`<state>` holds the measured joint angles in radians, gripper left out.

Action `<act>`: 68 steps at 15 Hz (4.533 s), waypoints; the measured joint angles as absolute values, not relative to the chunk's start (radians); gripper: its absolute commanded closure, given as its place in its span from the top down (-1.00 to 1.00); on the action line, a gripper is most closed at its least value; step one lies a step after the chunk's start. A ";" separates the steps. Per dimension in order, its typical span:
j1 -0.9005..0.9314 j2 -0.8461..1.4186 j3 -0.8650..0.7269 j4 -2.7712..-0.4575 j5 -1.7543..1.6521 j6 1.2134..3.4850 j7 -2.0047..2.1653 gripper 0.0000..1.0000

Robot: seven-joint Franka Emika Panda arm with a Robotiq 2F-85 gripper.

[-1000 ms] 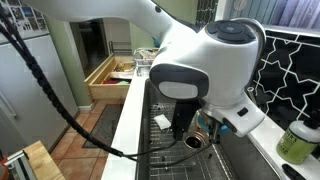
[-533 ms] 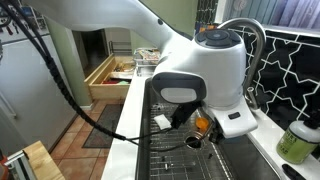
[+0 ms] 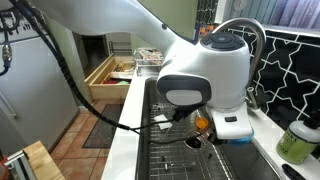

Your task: Pick up the green bottle next to the blue bowl and put it in the blue bowl and then move the blue bowl to the left of the green bottle near the window sill

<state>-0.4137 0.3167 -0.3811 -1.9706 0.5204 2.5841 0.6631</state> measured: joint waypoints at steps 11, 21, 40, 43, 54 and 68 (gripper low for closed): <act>-0.416 0.381 -0.357 -1.869 0.609 2.587 0.781 -0.98; -0.449 0.523 -0.335 -1.700 0.641 2.587 0.960 -0.98; -0.492 0.673 -0.316 -1.464 0.645 2.586 1.190 0.57; -0.497 0.673 -0.312 -1.452 0.645 2.586 1.200 0.66; -0.499 0.640 -0.323 -1.464 0.603 2.581 1.190 1.00; -0.506 0.362 -0.352 -1.683 0.389 2.395 0.793 1.00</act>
